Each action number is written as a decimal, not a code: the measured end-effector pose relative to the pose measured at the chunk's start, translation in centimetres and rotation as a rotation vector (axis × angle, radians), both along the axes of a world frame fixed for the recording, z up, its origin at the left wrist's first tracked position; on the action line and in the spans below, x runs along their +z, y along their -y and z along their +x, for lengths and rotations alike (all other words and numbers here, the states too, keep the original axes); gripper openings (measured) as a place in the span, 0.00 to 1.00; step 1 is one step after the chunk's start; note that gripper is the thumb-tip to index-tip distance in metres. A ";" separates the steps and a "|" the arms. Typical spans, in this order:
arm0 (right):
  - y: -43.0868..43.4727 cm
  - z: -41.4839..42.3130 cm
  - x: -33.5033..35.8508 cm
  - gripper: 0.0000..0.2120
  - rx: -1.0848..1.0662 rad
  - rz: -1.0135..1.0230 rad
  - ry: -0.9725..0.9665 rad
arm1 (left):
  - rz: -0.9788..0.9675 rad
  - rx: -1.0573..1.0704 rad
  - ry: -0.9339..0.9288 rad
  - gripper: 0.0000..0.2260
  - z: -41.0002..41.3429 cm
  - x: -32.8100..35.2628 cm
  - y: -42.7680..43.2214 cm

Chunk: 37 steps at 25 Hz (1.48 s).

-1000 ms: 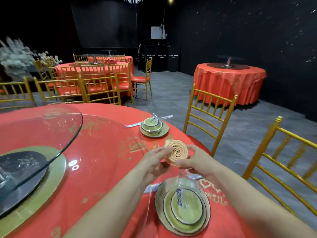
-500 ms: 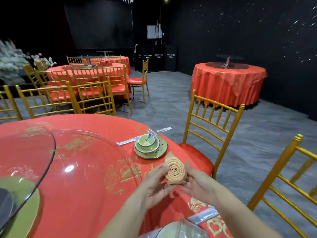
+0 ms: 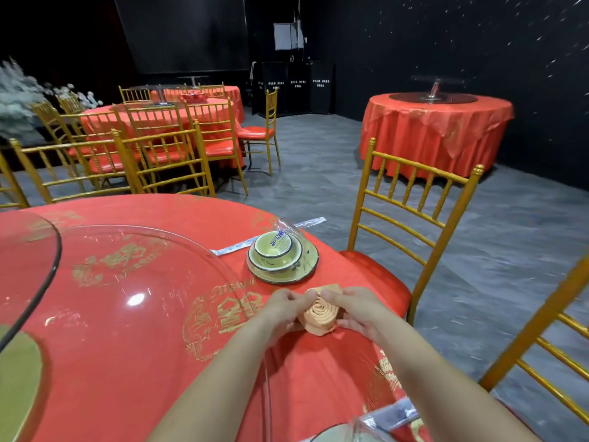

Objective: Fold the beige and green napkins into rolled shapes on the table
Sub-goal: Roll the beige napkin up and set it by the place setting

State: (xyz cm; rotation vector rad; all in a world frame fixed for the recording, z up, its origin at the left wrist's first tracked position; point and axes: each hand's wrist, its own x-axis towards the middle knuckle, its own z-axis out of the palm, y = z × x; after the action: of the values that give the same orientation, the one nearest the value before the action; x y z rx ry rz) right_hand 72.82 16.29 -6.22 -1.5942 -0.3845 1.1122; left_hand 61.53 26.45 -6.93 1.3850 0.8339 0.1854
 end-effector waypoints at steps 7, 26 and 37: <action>-2.1 0.5 -1.5 0.19 -0.032 -0.307 0.619 | 0.357 -0.238 -0.276 0.19 -0.4 -0.1 -2.2; 0.2 -1.1 -2.6 0.26 0.342 0.005 1.307 | 0.450 0.056 -0.476 0.05 -1.4 2.2 1.1; -1.3 -0.4 -2.8 0.28 0.458 -0.025 1.247 | 1.223 -0.038 -0.781 0.15 -3.4 -1.8 3.4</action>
State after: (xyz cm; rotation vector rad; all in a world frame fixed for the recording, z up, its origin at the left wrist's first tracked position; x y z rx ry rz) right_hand 72.41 17.55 -9.03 -2.1272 -1.6030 0.2715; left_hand 58.12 23.06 -8.71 2.7114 1.4336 0.1152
